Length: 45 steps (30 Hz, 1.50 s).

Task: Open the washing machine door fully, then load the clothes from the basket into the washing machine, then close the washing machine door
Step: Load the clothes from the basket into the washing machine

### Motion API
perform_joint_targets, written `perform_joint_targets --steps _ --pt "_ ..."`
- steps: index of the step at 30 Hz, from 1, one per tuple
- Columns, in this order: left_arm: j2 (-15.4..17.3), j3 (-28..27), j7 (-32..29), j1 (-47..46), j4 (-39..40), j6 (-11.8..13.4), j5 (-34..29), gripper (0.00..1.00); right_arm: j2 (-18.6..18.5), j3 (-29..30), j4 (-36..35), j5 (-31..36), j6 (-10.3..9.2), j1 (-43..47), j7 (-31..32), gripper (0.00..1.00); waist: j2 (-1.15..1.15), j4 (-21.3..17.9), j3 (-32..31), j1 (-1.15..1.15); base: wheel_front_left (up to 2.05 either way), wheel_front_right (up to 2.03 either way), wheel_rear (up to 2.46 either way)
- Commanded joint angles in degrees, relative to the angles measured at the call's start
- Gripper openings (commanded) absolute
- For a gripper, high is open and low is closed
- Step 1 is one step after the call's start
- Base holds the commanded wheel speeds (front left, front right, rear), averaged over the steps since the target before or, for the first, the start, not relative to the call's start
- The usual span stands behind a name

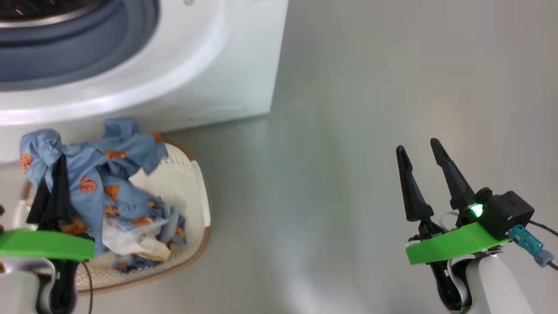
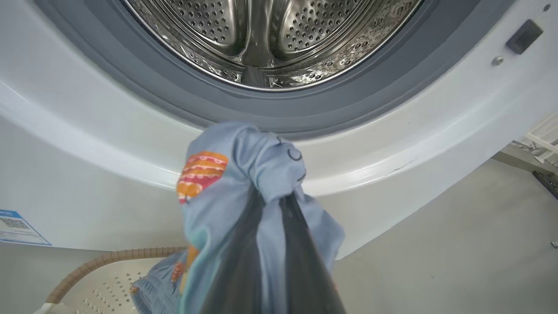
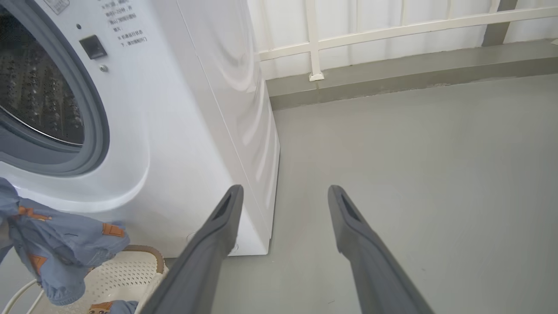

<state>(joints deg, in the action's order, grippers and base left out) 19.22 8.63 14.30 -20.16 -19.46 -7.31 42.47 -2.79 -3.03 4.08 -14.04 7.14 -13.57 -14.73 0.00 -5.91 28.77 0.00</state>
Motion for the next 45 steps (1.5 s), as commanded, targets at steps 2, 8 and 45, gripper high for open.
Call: perform_joint_targets --steps 2,8,45 --pt "0.63 -3.78 0.69 2.04 3.15 -0.18 -2.29 0.0 -0.09 -1.16 -0.72 0.75 0.35 1.66 -0.27 1.0 0.0 2.26 -6.58 0.0 0.0 0.0 0.0" --pt "-2.27 -7.16 0.7 6.09 8.3 -0.18 -7.94 0.0 -0.09 -0.93 0.36 1.05 0.35 3.31 -0.27 1.0 0.0 2.83 -11.89 0.0 0.0 0.0 0.0" --pt "-12.94 -17.01 0.7 27.9 24.17 -0.18 -27.53 0.0 -0.09 1.88 0.34 4.52 0.35 11.99 -0.27 1.0 0.0 3.38 -27.87 0.0 0.0 0.0 0.0"
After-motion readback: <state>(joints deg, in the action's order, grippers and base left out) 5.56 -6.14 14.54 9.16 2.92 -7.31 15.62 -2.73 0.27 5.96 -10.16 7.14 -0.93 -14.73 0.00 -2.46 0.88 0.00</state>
